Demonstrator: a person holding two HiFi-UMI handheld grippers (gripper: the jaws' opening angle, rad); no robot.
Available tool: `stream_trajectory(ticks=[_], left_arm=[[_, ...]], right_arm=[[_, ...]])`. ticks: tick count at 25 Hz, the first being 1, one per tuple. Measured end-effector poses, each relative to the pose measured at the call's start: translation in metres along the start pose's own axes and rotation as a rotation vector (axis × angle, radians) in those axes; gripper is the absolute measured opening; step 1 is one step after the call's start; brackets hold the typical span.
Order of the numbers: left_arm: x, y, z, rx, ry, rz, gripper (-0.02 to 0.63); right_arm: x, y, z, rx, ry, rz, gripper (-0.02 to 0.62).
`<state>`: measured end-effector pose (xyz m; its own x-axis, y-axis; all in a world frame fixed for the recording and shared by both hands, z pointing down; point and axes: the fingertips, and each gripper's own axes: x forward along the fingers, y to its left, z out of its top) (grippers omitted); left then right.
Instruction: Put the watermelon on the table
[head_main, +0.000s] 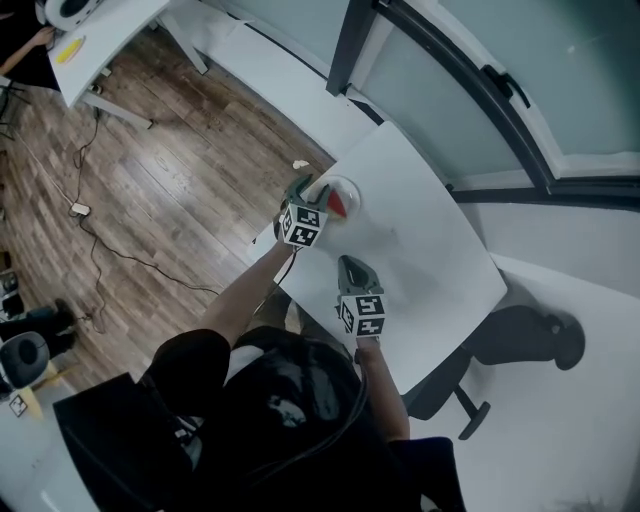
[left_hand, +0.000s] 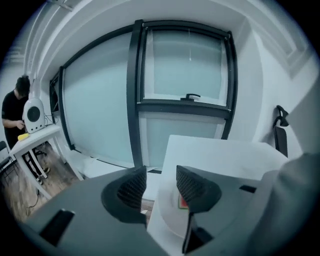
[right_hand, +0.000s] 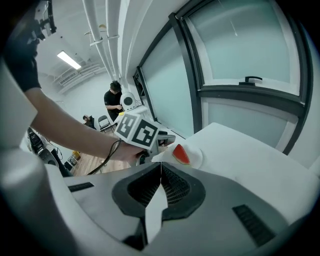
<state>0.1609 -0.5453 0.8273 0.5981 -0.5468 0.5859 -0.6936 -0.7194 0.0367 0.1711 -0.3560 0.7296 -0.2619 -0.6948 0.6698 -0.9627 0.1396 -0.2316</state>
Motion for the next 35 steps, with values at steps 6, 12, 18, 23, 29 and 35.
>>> stream_trajectory(ticks=[6, 12, 18, 23, 29, 35], left_arm=[[-0.090, 0.000, 0.036, -0.040, -0.115, -0.110, 0.006], [-0.203, -0.018, 0.063, -0.101, -0.156, -0.174, 0.006], [-0.262, -0.034, 0.071, -0.074, -0.204, -0.103, 0.006], [-0.275, -0.047, 0.074, -0.019, -0.231, -0.113, 0.006], [-0.285, -0.060, 0.074, -0.033, -0.255, -0.139, 0.006], [-0.296, -0.062, 0.073, -0.016, -0.268, -0.129, 0.006]], right_arm=[[-0.022, -0.014, 0.028, 0.015, -0.133, -0.052, 0.011], [-0.066, -0.009, 0.069, -0.014, -0.323, -0.091, 0.011], [-0.104, 0.008, 0.089, -0.045, -0.425, -0.124, 0.011], [-0.124, 0.024, 0.094, -0.030, -0.476, -0.122, 0.011], [-0.131, 0.035, 0.093, -0.045, -0.493, -0.091, 0.011], [-0.132, 0.046, 0.088, -0.053, -0.487, -0.066, 0.011]])
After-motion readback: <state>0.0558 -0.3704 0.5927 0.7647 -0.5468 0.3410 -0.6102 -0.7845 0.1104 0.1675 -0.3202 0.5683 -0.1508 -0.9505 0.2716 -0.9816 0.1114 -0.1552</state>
